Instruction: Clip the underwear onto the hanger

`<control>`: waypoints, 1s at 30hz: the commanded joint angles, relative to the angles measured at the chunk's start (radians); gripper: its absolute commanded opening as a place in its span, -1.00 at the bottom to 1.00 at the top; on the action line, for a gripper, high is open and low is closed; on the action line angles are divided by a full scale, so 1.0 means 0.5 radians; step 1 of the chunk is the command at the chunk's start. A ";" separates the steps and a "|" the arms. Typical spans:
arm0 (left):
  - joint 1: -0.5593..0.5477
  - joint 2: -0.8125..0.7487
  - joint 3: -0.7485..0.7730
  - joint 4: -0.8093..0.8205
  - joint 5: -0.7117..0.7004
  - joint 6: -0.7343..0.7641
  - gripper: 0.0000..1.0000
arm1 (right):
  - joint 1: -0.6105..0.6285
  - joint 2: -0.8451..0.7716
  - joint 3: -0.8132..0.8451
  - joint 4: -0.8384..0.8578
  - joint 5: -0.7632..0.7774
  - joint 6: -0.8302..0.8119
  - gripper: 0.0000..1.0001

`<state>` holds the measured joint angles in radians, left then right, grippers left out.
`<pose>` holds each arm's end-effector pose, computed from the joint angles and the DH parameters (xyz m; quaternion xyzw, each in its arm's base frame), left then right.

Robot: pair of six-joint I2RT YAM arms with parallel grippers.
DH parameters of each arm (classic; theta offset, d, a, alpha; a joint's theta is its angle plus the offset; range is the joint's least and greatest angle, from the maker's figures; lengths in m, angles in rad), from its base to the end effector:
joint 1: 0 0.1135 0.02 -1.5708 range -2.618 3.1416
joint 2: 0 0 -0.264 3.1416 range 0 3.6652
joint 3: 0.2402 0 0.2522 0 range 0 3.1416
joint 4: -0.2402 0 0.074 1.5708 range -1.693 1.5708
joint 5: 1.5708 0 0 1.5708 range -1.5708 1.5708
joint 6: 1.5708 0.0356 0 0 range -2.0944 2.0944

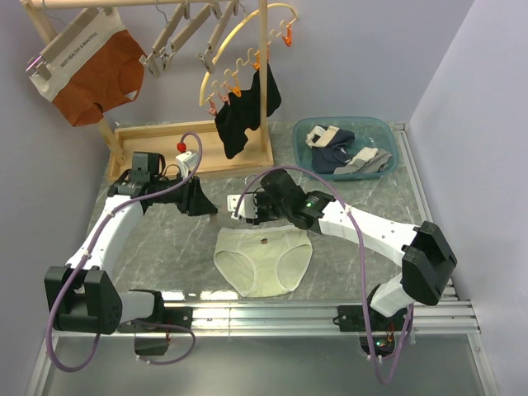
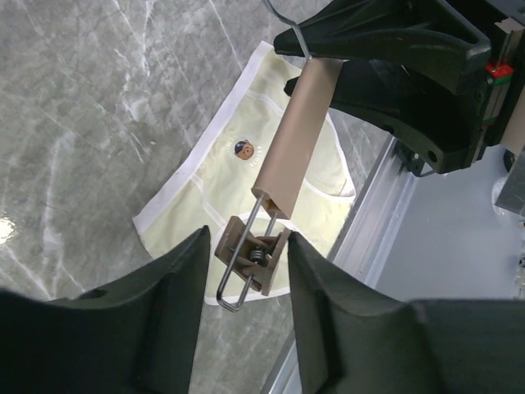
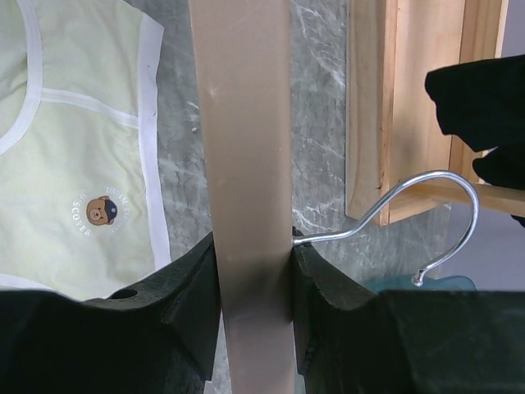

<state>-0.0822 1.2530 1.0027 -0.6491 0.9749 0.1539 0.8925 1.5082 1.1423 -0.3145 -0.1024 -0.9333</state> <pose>0.2449 -0.0497 0.2882 0.2515 0.8102 -0.4315 0.3067 0.2097 0.2660 0.2765 -0.7267 0.5337 0.0374 0.4309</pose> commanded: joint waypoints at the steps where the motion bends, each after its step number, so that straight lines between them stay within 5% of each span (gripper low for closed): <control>1: -0.004 0.010 0.019 0.031 0.093 0.039 -0.09 | 0.013 -0.068 0.001 0.074 0.021 -0.011 -1.00; 8: -0.004 0.022 0.001 0.117 0.142 -0.044 -0.99 | 0.013 -0.065 -0.008 0.083 0.027 -0.020 -1.00; 16: -0.001 0.074 -0.070 0.292 0.204 -0.222 -0.99 | 0.016 -0.074 -0.027 0.104 0.055 -0.039 -1.00; 18: -0.001 0.135 -0.039 0.243 0.210 -0.207 -0.90 | 0.016 -0.077 -0.017 0.095 0.051 -0.051 -1.00; 20: -0.001 0.163 0.001 0.178 0.201 -0.182 -0.52 | 0.016 -0.077 -0.014 0.089 0.039 -0.057 -1.00; 23: -0.001 0.145 -0.005 0.248 0.183 -0.249 -0.25 | 0.019 -0.074 -0.014 0.086 0.039 -0.060 -1.00; 30: -0.001 0.154 -0.005 0.249 0.201 -0.283 -0.03 | 0.016 -0.080 -0.014 0.080 0.033 -0.069 -1.00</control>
<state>-0.0799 1.3327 0.9718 -0.5423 1.0546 0.0223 0.8928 1.5074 1.1244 -0.3206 -0.0719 -0.9600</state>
